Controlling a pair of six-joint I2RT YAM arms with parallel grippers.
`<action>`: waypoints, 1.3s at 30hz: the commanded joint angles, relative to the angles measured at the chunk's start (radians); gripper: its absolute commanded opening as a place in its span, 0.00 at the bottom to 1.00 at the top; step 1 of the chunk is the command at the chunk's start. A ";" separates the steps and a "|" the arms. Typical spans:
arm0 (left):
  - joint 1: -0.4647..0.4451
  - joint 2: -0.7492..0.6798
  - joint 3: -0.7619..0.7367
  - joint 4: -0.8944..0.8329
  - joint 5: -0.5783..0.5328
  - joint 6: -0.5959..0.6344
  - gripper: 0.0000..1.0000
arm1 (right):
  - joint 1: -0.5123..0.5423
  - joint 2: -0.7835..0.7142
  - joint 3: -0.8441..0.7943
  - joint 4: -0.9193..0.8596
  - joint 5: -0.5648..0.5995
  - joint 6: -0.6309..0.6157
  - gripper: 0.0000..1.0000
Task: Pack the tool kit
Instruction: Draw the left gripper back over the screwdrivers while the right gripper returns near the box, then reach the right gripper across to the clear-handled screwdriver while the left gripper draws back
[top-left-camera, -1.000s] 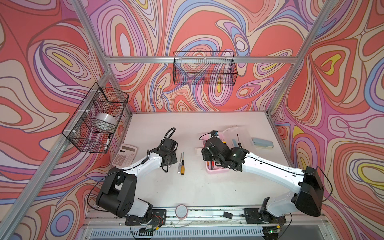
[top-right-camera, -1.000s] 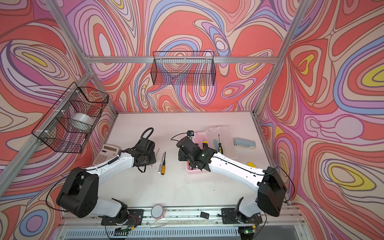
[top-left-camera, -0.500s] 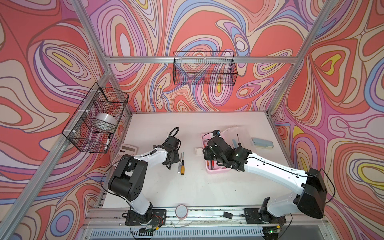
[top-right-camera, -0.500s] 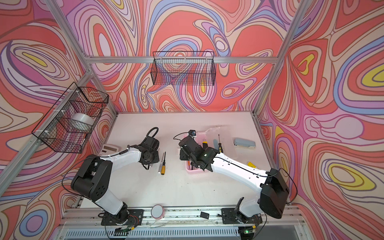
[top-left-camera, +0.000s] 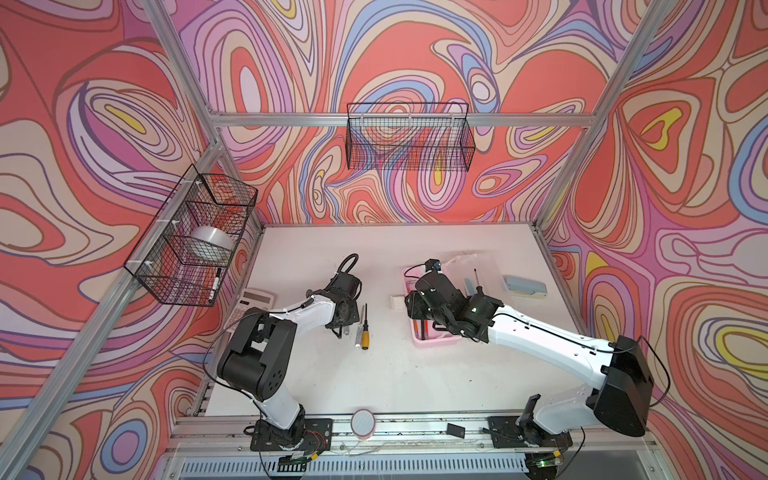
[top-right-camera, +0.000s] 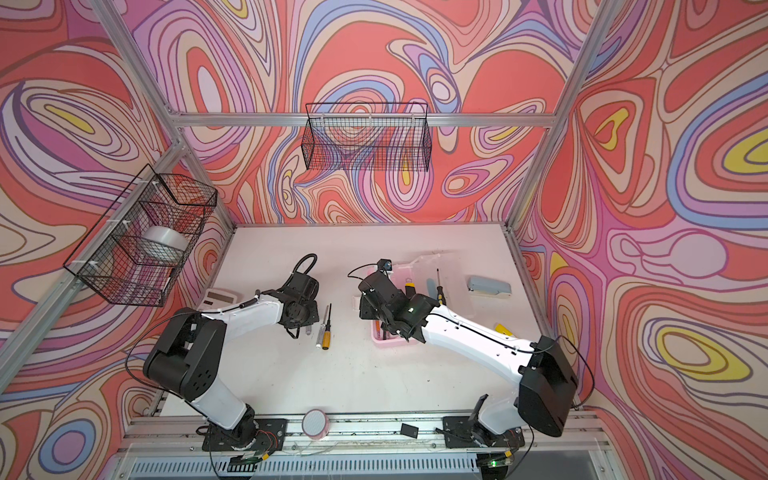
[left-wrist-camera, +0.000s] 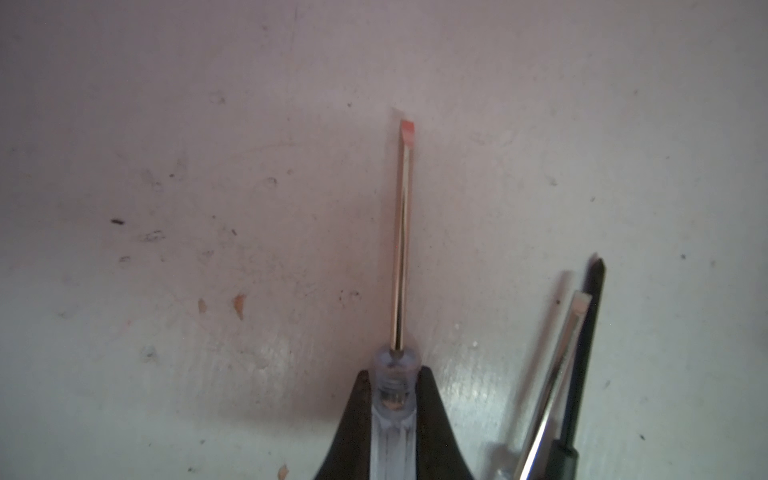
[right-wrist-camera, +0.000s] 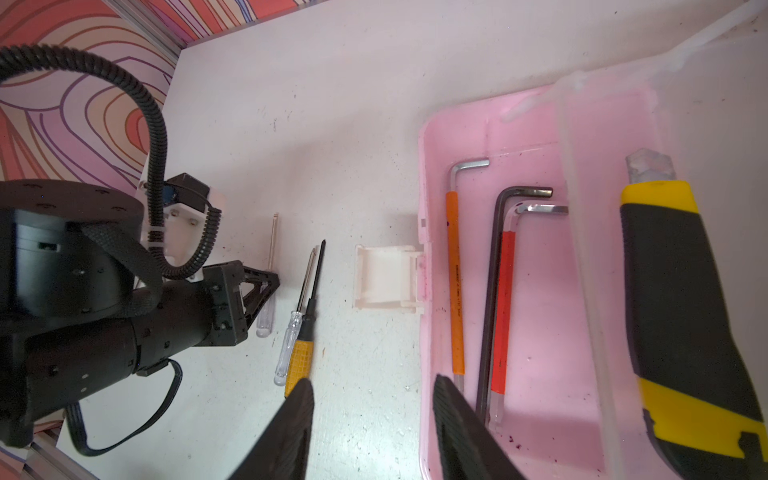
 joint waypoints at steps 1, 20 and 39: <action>0.005 0.043 -0.006 -0.023 -0.003 0.006 0.00 | -0.005 0.008 0.000 0.006 0.002 -0.007 0.49; 0.005 -0.271 0.019 -0.155 -0.067 -0.007 0.23 | -0.068 0.088 0.109 -0.028 -0.061 -0.148 0.49; 0.248 -1.079 -0.341 -0.259 0.266 -0.191 0.63 | 0.077 0.781 0.798 -0.215 -0.221 -0.388 0.57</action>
